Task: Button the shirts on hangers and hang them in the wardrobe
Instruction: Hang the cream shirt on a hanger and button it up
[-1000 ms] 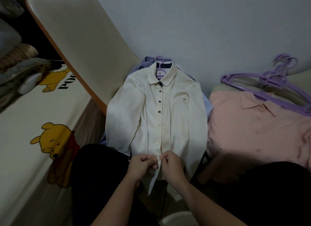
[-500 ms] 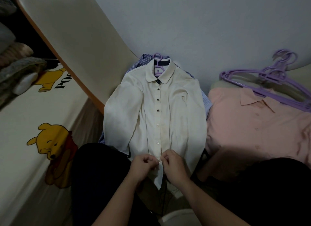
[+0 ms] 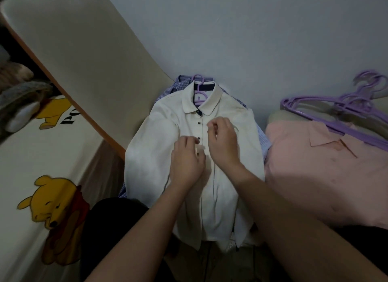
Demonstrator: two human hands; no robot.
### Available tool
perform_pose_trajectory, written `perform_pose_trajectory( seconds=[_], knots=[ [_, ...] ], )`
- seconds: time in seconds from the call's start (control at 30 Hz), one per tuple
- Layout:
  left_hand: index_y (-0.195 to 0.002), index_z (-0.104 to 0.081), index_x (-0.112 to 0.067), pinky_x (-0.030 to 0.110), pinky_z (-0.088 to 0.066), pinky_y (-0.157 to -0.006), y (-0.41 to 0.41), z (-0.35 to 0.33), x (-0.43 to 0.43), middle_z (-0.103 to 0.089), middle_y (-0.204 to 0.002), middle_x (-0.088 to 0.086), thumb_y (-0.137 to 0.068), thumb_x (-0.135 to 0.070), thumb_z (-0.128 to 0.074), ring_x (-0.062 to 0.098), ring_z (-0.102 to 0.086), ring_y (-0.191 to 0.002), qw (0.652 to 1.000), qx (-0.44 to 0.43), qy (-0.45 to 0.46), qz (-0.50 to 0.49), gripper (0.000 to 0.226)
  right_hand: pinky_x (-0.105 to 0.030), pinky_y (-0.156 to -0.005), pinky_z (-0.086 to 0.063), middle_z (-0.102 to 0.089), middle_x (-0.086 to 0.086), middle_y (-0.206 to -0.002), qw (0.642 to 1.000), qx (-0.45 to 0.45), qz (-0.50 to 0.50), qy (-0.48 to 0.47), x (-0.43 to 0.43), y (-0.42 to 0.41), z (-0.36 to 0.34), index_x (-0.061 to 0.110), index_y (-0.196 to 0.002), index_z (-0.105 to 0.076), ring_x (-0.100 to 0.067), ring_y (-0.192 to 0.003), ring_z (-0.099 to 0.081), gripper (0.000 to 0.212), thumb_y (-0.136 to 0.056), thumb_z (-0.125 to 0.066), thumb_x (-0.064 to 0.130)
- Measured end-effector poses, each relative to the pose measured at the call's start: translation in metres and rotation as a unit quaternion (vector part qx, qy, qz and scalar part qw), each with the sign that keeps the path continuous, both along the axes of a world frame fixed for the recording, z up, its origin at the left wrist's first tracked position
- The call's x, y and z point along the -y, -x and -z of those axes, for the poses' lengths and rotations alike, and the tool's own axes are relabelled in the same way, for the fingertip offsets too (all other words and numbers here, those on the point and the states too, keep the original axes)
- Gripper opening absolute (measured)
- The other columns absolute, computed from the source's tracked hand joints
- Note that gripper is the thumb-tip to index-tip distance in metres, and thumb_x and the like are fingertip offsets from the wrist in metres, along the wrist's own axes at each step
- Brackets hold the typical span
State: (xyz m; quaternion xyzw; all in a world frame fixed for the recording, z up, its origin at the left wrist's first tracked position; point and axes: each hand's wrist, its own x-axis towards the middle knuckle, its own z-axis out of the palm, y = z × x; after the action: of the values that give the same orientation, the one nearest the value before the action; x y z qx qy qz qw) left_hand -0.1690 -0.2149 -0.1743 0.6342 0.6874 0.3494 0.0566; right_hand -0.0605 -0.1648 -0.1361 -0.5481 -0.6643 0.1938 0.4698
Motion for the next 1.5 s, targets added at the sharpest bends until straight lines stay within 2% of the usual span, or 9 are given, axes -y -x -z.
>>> perform_pose_trajectory(
  seconds=[0.1, 0.23, 0.53, 0.7, 0.93, 1.1, 1.3, 1.4, 1.5],
  knots=[
    [-0.127, -0.057, -0.011, 0.041, -0.042, -0.098, -0.001, 0.000, -0.055, -0.054, -0.135, 0.008, -0.093, -0.029, -0.057, 0.029, -0.049, -0.124, 0.999, -0.033, 0.039, -0.016, 0.038, -0.043, -0.080, -0.044, -0.058, -0.006, -0.092, 0.999, 0.041, 0.003, -0.025, -0.062, 0.002, -0.008, 0.010, -0.088, -0.060, -0.026, -0.091, -0.050, 0.016, -0.098, -0.049, 0.016],
    [-0.157, -0.029, -0.021, 0.045, -0.013, -0.125, 0.008, 0.033, -0.099, -0.020, -0.167, 0.005, -0.095, -0.054, -0.038, 0.024, -0.012, -0.155, 0.984, -0.080, 0.157, 0.012, 0.071, -0.044, -0.086, -0.040, -0.061, -0.011, -0.100, 0.989, 0.139, 0.019, -0.046, -0.125, 0.006, -0.006, 0.009, -0.093, -0.065, -0.033, -0.099, -0.052, 0.020, -0.098, -0.049, 0.019],
    [-0.159, -0.030, -0.025, 0.025, 0.020, -0.117, 0.012, 0.069, -0.107, -0.027, -0.166, 0.003, -0.092, -0.052, -0.030, 0.027, -0.019, -0.154, 0.983, -0.137, 0.118, 0.003, 0.072, -0.044, -0.095, -0.034, -0.054, -0.003, -0.126, 0.935, 0.354, -0.029, -0.023, -0.219, 0.022, 0.021, 0.022, -0.121, -0.061, -0.027, -0.120, -0.043, 0.027, -0.097, -0.050, 0.029],
    [-0.158, -0.031, -0.025, 0.028, 0.009, -0.121, 0.012, 0.075, -0.109, -0.027, -0.166, 0.002, -0.094, -0.049, -0.034, 0.025, -0.018, -0.155, 0.985, -0.136, 0.110, -0.003, 0.069, -0.043, -0.093, -0.031, -0.051, -0.005, -0.129, 0.923, 0.384, -0.020, 0.004, -0.252, 0.038, 0.017, 0.021, -0.128, -0.052, -0.028, -0.120, -0.041, 0.040, -0.089, -0.053, 0.015],
    [-0.159, -0.028, -0.026, 0.037, -0.008, -0.126, 0.012, 0.079, -0.110, -0.026, -0.166, 0.001, -0.095, -0.050, -0.032, 0.024, -0.015, -0.155, 0.985, -0.135, 0.107, -0.004, 0.069, -0.046, -0.094, -0.028, -0.063, 0.000, -0.107, 0.892, 0.451, -0.023, 0.040, -0.268, 0.049, 0.007, 0.026, -0.096, -0.054, -0.026, -0.115, -0.046, 0.013, -0.089, -0.055, 0.015],
    [-0.158, -0.031, -0.026, 0.034, -0.010, -0.126, 0.010, 0.082, -0.110, -0.029, -0.165, 0.001, -0.101, -0.051, -0.033, 0.022, -0.014, -0.156, 0.986, -0.140, 0.087, -0.017, 0.063, -0.043, -0.090, -0.035, -0.054, -0.004, -0.125, 0.948, 0.309, 0.078, 0.016, -0.277, 0.050, -0.005, 0.020, -0.120, -0.057, -0.028, -0.121, -0.042, 0.032, -0.091, -0.051, 0.007],
    [-0.159, -0.031, -0.026, 0.029, 0.000, -0.126, 0.010, 0.082, -0.110, -0.027, -0.166, 0.000, -0.101, -0.050, -0.036, 0.022, -0.011, -0.156, 0.986, -0.145, 0.075, -0.018, 0.063, -0.036, -0.081, -0.041, -0.044, -0.011, -0.126, 0.976, 0.207, 0.065, 0.000, -0.278, 0.046, -0.001, 0.013, -0.114, -0.056, -0.031, -0.106, -0.047, 0.022, -0.093, -0.053, 0.005],
    [-0.160, -0.027, -0.027, 0.025, 0.009, -0.124, 0.011, 0.077, -0.109, -0.021, -0.168, -0.002, -0.101, -0.051, -0.036, 0.021, -0.007, -0.157, 0.988, -0.133, 0.082, -0.006, 0.064, -0.043, -0.078, -0.051, -0.044, -0.009, -0.119, 0.989, 0.145, 0.027, -0.018, -0.266, 0.039, -0.010, 0.017, -0.106, -0.051, -0.032, -0.094, -0.054, 0.015, -0.092, -0.049, 0.010],
    [-0.159, -0.030, -0.026, 0.037, -0.009, -0.127, 0.014, 0.055, -0.100, -0.017, -0.168, -0.003, -0.102, -0.043, -0.047, 0.018, -0.010, -0.156, 0.994, -0.043, 0.094, 0.046, 0.062, -0.044, -0.070, -0.055, -0.042, -0.001, -0.113, 0.991, 0.129, -0.007, -0.034, -0.239, 0.028, -0.036, 0.027, -0.100, -0.045, -0.030, -0.075, -0.060, 0.011, -0.095, -0.045, 0.016]
  ],
)
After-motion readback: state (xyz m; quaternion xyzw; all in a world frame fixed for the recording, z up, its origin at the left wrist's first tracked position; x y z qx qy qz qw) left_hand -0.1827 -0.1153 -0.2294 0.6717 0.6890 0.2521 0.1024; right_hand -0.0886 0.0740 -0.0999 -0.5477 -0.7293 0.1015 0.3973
